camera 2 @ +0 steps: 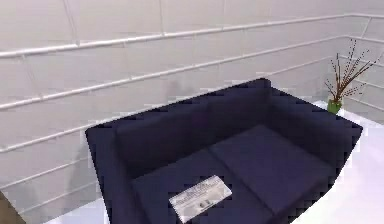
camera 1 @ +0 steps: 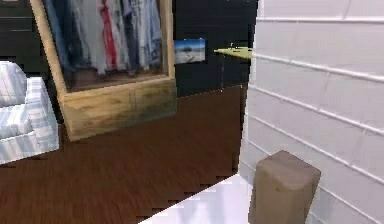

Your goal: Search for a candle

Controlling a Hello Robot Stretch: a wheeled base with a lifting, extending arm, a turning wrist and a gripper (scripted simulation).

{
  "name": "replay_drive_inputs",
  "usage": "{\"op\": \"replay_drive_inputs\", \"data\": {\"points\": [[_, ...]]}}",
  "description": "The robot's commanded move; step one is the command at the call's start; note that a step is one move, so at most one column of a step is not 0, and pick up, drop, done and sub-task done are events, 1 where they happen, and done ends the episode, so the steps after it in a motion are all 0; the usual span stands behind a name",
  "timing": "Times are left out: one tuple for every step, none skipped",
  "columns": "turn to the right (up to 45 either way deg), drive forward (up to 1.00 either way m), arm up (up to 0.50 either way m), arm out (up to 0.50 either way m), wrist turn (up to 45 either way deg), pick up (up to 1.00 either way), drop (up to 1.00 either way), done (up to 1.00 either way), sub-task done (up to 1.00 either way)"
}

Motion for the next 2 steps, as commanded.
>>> {"op": "replay_drive_inputs", "data": {"points": [[0.0,1.00,0.00,0.00,0.0,0.00,0.00,0.00,0.00],[3.0,0.00,0.00,0.00,0.0,0.00,0.00,0.00,0.00]]}}
